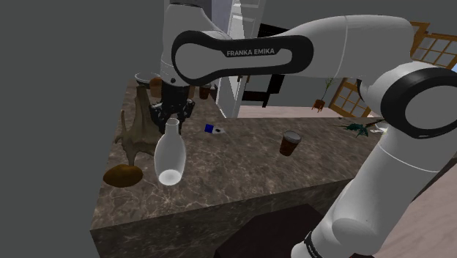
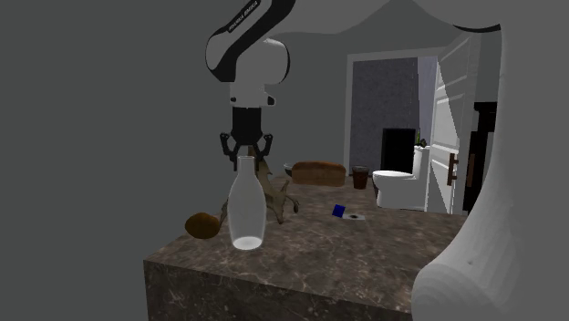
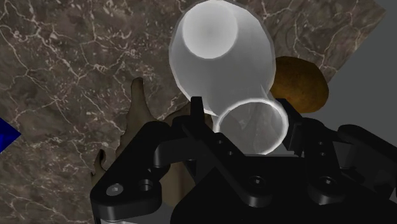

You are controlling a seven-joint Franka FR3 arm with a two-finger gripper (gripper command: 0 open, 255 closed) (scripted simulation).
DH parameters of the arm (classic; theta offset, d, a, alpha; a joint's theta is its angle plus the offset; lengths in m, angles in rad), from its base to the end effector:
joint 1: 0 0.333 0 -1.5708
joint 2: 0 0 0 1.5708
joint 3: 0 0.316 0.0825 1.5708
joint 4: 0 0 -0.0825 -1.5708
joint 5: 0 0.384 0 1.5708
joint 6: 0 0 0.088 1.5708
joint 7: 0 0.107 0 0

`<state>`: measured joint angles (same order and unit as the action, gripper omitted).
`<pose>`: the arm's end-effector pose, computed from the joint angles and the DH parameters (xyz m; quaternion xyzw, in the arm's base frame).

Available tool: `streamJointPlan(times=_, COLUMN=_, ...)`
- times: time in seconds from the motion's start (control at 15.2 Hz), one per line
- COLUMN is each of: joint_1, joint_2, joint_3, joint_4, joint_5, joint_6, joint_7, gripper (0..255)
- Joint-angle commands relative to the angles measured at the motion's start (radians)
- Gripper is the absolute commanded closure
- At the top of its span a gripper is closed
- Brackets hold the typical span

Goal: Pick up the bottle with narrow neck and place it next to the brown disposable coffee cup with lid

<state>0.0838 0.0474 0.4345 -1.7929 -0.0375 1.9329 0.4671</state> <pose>0.5125 0.2846 0.5261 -0.9983 -0.0306 -0.0465 0.0160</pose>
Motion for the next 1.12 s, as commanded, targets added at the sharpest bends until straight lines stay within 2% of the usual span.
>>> streamJointPlan(times=0.0, joint_1=0.000, joint_2=0.001, joint_3=0.000, joint_4=0.000, joint_5=0.000, joint_6=0.000, joint_7=0.000, gripper=255)
streamJointPlan(times=1.06, joint_1=0.005, joint_2=0.018, joint_3=0.004, joint_4=0.235, joint_5=-0.006, joint_6=-0.220, joint_7=0.001, gripper=255)
